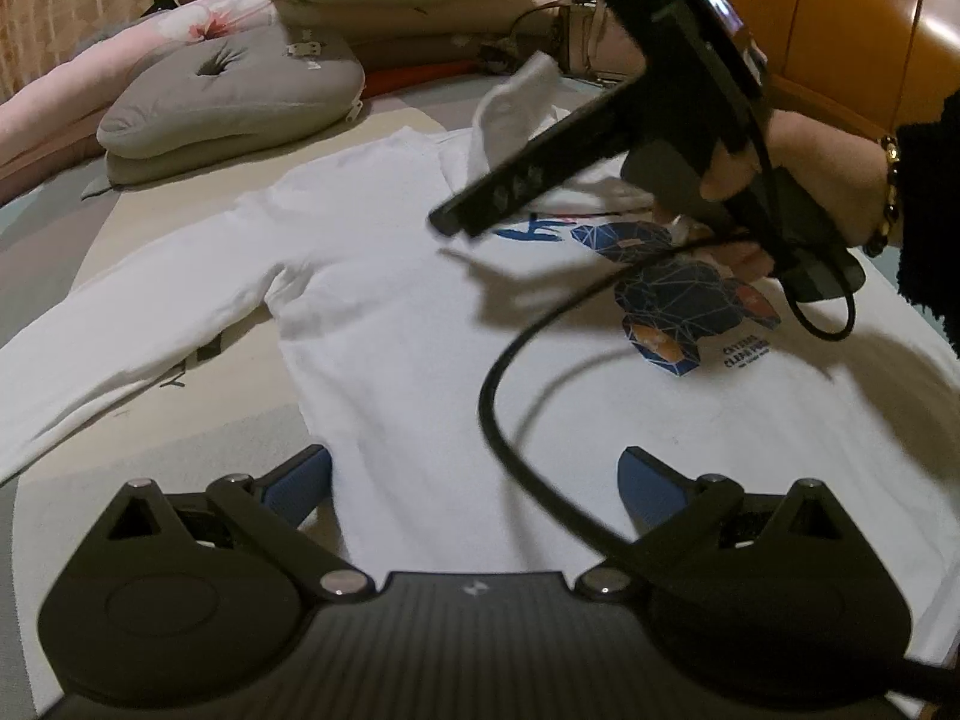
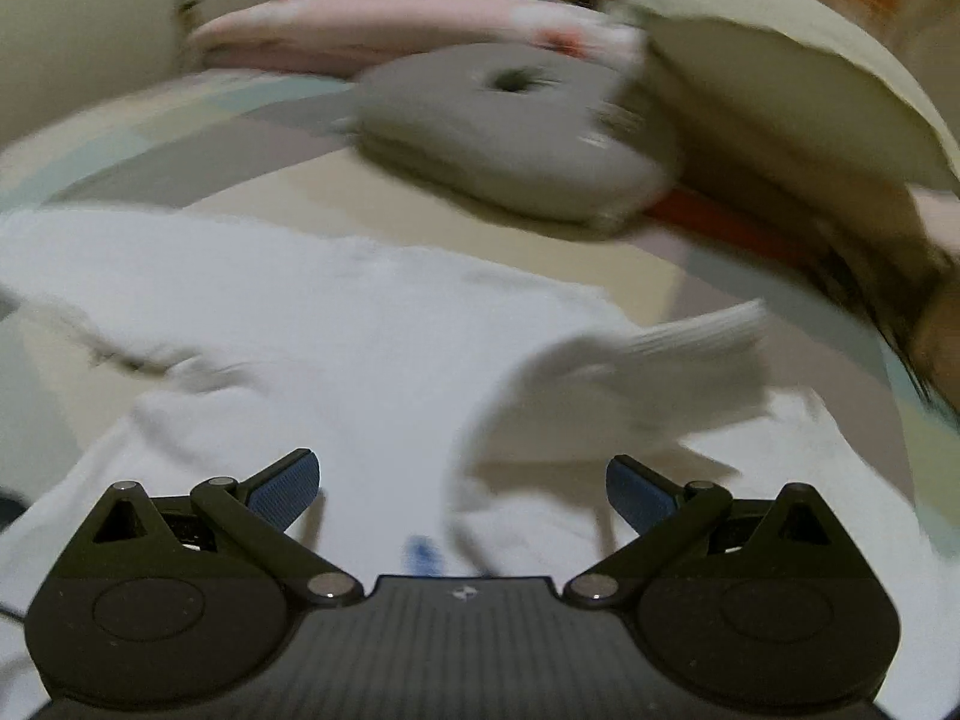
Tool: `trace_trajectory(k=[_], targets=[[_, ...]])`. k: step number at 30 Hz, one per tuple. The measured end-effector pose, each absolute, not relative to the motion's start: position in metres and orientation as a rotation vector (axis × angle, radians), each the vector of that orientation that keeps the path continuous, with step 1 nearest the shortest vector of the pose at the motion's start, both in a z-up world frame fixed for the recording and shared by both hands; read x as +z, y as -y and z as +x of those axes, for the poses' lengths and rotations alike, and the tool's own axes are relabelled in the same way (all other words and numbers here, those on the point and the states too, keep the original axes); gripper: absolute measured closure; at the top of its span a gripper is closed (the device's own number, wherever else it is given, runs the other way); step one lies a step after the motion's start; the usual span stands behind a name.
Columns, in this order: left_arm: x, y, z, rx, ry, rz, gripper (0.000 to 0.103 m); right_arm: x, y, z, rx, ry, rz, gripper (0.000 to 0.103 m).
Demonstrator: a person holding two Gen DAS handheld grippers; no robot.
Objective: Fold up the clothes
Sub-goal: 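Carry the held sleeve across the sweatshirt body with the right gripper, then lay the sleeve on the body and open the right gripper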
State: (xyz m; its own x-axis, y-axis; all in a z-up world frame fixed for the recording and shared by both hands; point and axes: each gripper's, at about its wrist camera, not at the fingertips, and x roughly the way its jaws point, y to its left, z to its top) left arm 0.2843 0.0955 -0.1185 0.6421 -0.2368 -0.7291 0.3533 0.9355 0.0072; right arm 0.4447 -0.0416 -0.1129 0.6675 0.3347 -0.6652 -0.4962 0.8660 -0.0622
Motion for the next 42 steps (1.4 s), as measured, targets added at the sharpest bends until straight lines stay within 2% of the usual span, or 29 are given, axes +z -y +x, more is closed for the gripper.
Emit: trace_trajectory(k=[5,9,14,19,25,33,42], targets=[[-0.119,-0.091,0.284,-0.349,-0.803,0.162,0.002,-0.105,0.063,0.47,0.418,-0.717,-0.015,0.0],[-0.119,-0.092,0.283,-0.354,-0.802,0.157,0.002,-0.095,0.038,0.465,0.507,-0.628,-0.012,0.0],[-0.119,-0.092,0.281,-0.358,-0.799,0.159,0.002,-0.087,-0.012,0.447,0.622,-0.569,-0.184,0.0],[-0.118,-0.091,0.279,-0.363,-0.797,0.16,0.002,-0.086,-0.017,0.438,0.502,-0.528,-0.335,0.0],[-0.116,-0.082,0.279,-0.386,-0.789,0.167,0.002,-0.079,0.049,0.449,0.176,-0.496,-0.429,0.0],[-0.107,-0.045,0.266,-0.499,-0.76,0.208,0.002,-0.089,0.167,0.425,-0.014,-0.524,-0.412,0.0],[-0.1,-0.03,0.24,-0.542,-0.773,0.237,0.001,-0.112,0.223,0.371,0.091,-0.495,-0.187,0.0]])
